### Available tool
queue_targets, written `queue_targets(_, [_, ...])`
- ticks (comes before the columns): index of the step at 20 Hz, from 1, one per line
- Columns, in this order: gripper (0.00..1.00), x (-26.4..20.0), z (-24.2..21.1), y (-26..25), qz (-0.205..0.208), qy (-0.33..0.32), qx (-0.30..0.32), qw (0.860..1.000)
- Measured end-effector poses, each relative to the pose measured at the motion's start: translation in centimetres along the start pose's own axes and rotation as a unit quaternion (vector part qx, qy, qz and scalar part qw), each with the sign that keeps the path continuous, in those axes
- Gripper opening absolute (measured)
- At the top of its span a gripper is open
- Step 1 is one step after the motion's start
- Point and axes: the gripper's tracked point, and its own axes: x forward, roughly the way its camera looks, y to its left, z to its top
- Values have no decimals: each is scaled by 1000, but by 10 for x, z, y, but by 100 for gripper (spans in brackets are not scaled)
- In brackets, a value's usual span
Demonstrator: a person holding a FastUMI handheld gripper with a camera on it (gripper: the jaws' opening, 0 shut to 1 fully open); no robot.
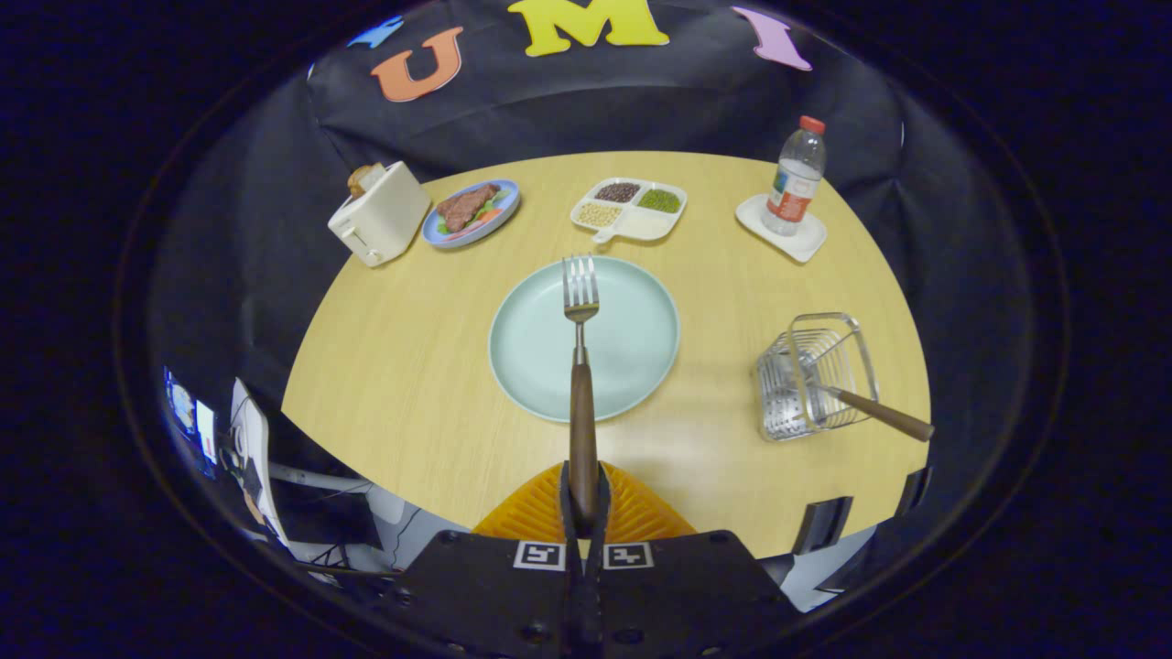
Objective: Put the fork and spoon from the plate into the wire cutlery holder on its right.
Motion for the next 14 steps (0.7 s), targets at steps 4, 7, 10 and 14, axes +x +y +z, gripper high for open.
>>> queue_targets(4, [0, -37, 7, -40, -3, -13, 23, 1000])
queue_targets(7, [0, -59, 5, -78, -23, -15, 25, 999])
queue_targets(10, [0, -62, -1, -110, -36, -7, 45, 998])
queue_targets(14, [0, -58, -17, -137, -55, 32, 65, 996])
